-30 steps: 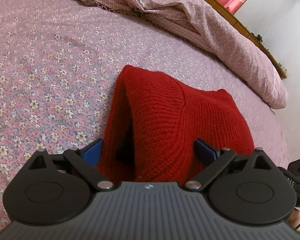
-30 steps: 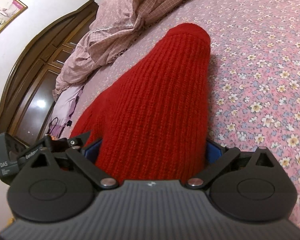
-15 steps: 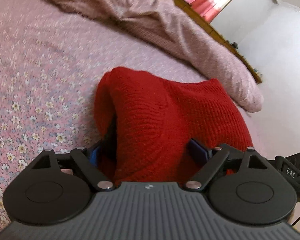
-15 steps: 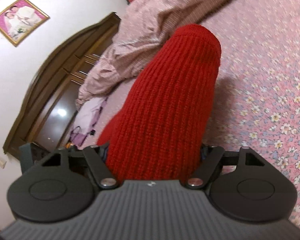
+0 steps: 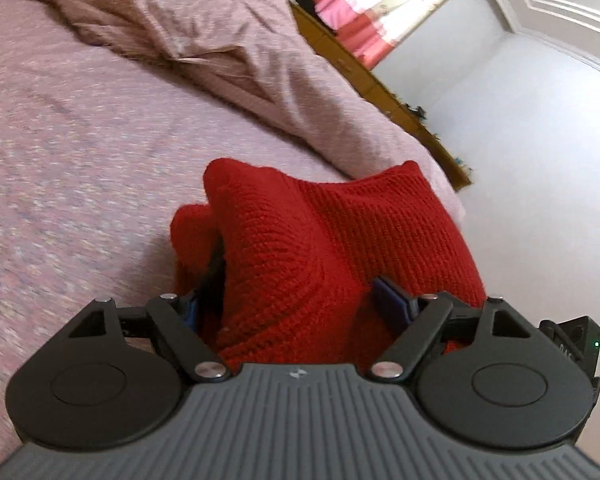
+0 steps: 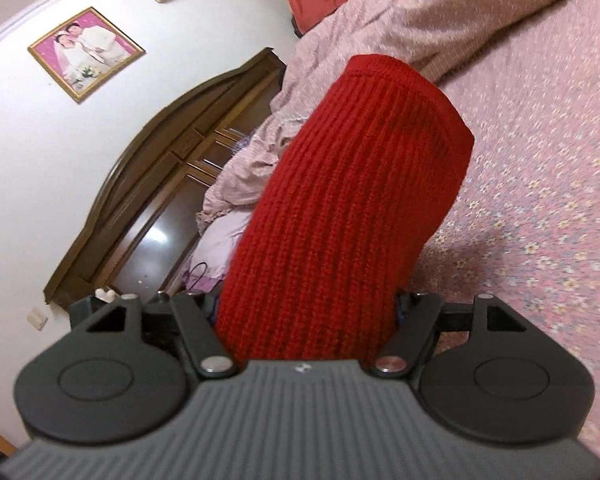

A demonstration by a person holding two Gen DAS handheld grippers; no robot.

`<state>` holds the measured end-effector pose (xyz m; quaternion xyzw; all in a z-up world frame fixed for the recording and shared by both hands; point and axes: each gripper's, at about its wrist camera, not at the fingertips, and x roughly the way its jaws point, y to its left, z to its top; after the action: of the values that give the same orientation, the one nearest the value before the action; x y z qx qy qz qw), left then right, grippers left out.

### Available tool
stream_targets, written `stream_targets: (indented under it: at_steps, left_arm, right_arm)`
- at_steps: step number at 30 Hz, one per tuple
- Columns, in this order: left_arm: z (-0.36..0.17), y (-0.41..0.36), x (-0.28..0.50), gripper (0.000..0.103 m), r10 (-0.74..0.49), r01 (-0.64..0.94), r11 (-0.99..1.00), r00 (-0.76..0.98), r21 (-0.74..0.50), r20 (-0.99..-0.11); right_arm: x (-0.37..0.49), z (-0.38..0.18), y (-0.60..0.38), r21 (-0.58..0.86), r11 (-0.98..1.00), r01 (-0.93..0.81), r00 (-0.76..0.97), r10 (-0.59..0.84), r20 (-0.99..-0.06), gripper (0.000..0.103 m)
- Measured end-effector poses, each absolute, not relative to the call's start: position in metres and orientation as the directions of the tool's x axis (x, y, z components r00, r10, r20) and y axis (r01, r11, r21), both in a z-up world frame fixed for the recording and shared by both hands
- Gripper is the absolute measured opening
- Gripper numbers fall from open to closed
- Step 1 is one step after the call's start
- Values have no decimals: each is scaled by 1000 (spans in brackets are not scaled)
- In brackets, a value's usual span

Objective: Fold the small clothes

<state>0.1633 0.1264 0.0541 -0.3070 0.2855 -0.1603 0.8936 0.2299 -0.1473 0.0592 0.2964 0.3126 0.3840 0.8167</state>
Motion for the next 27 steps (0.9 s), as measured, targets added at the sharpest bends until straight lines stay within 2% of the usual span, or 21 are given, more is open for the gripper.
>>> stream_targets:
  at_steps: [10,18,23,27]
  left_arm:
    - [45,44,158,84,-551,184,747,710,-639,-439]
    - [16,0,163,84,-465,169,858,656,-485,-594]
    - [11,-5,161,84,-440,180,880,657,-440,-612]
    - [23,-9,152,84,-399,200,908,679,-367,-616]
  right_arm:
    - [199,64,-218,696,603,-390,585,746,-319,73]
    - [198,20,-254,693,680,-239,608,661,-439,72]
    - [198,-2,-260,687,710,-154,614,613,-497,81]
    - [193,2,-261,656,740,-149,619,587,-522,82]
